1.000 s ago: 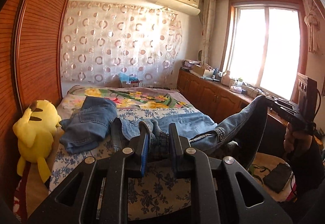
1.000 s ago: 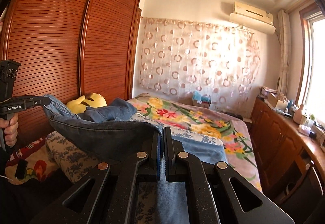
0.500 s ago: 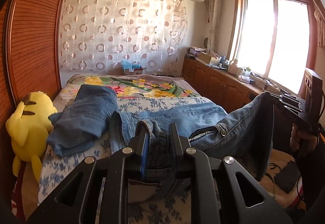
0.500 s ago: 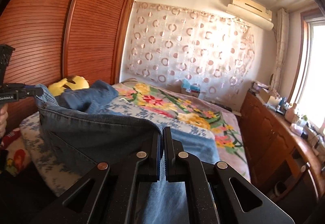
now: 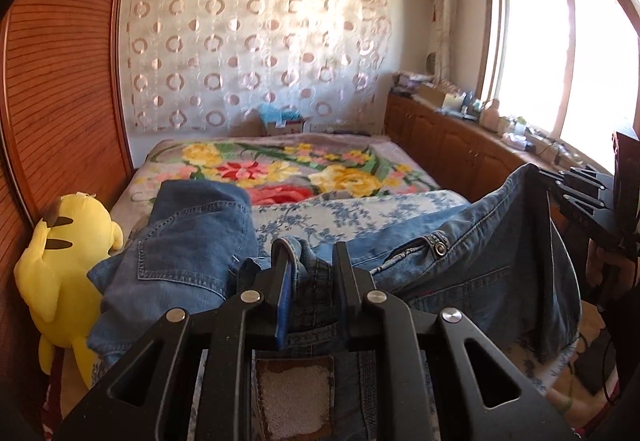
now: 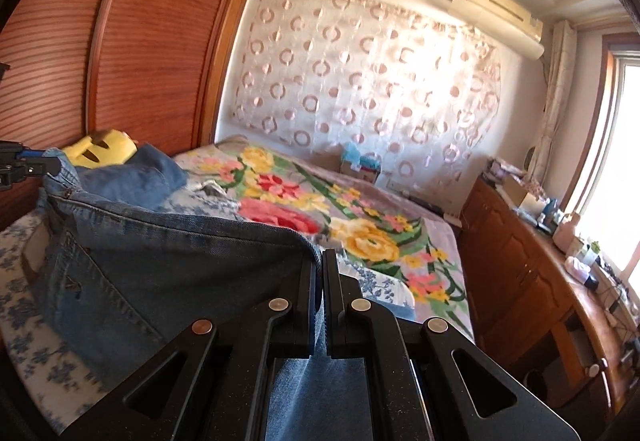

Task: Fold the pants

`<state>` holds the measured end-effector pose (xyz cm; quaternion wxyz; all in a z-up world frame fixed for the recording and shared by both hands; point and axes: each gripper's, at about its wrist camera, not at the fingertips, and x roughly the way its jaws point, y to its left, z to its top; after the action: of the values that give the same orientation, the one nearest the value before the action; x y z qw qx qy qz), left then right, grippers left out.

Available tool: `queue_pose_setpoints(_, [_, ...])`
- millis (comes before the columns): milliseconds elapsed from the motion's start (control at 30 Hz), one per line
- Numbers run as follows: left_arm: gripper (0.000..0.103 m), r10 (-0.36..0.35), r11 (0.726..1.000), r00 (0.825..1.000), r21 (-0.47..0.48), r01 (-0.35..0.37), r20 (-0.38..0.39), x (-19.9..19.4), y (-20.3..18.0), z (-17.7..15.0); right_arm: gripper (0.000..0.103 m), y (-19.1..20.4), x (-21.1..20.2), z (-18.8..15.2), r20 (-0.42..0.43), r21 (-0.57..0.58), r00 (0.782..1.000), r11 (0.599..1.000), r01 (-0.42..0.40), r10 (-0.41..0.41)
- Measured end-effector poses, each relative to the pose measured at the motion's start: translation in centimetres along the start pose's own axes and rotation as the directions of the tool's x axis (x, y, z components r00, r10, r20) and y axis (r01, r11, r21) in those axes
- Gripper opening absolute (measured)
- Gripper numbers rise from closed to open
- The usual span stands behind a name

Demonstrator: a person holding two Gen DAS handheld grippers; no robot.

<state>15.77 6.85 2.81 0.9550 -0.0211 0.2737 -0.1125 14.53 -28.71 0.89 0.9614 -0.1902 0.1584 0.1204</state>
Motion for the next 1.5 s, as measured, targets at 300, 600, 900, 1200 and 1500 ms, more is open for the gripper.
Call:
queue_pose_setpoints(300, [0.021,0.033,0.999,0.996,-0.010,-0.034,-0.080,4.7,0.9,0.2,0.003,0.3,8.1,2.9,-0.089,-0.021,0.996,1.000,0.012,-0.013])
queue_pose_setpoints(600, [0.031,0.026,0.999,0.989,-0.042,-0.032,-0.146,7.1,1.2,-0.1,0.003,1.0,12.3,4.0,-0.197,-0.035,0.980,0.999,0.013,-0.019])
queue_pose_setpoints(900, [0.070,0.017,0.999,0.992,-0.037,-0.022,-0.122,5.5,1.2,-0.7,0.014,-0.3,13.0,5.8,-0.262,0.038,0.964,0.999,-0.028,0.037])
queue_pose_setpoints(1200, [0.079,-0.064,0.998,0.992,0.009,0.065,-0.105,3.7,-1.9,-2.6,0.035,-2.7,5.0,6.0,-0.187,0.118,0.971,0.985,-0.127,0.148])
queue_pose_setpoints(1500, [0.079,-0.067,0.994,0.991,0.073,0.076,-0.114,2.9,-5.3,-5.4,0.035,-3.6,-3.5,-0.5,-0.183,0.178,0.964,0.971,-0.160,0.193])
